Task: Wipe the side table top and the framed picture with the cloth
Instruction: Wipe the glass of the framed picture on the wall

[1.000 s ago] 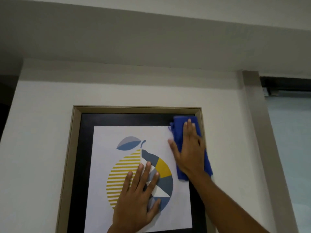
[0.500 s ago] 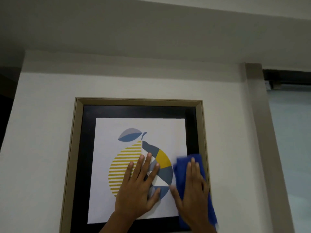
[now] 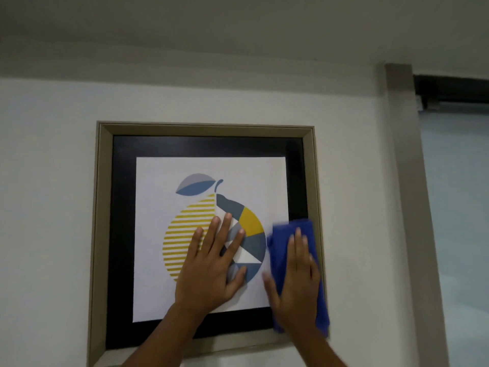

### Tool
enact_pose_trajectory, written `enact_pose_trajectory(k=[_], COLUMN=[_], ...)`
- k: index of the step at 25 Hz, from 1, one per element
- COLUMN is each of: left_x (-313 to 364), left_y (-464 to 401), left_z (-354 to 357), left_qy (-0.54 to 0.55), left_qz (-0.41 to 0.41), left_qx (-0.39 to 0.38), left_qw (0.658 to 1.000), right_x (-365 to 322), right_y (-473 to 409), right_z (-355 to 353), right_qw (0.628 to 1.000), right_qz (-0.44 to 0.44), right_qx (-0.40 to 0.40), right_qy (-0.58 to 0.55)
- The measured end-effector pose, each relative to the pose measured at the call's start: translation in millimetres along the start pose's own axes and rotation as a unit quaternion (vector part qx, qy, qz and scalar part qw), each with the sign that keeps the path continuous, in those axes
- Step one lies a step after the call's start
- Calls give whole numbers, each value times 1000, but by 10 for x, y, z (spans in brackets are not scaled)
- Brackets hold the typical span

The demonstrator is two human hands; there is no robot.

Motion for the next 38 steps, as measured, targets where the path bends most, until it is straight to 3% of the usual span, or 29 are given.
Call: enact_pose_trajectory(k=[3,11,14,18,20,26,29,31,36,38], left_x=[6,-10,-10,-16,-5,-6,-24,-9,-5,1], left_y=[-11,4,3,-8,-5,-2,9,8,16,3], left_z=[14,8,36,6,2,42,48,46,43,42], left_qy=[1,1,-3,-9,-1,-8,-10,-15,-9,-4], left_qz=[-3,0,2,-1,-2,-3,-1,-3,-7,-11], left_qx=[0,16,12,7,0,-2,12,6,0,1], left_qw=[1000,1000,1000,1000,1000,1000,1000,1000,1000,1000], right_x=[145,-729,-557,9,157,-544,-777,-635,-31,63], right_y=[159,-1804,-1382,99,204,-1482,-1832,-1537,174,145], right_z=[-27,-142,-81,-40,-72,-189,-182,-145,-36,-69], right_qw=[999,999,999,999,997,999,999,999,999,998], right_qz=[-7,-24,-25,-8,-40,-45,-39,-33,16,3], right_qx=[-37,39,29,-22,-44,-8,15,22,-25,-40], right_qy=[19,-25,-34,34,46,21,14,-2,39,49])
Point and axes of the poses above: each hand's wrist, its own y-axis away from the middle knuckle, its own z-axis out of the palm, x = y × z, the point moved 1 cm from there along -y, towards the middle knuckle, and after that the axes turned 13 degrees about z, right-handed, at the moved point
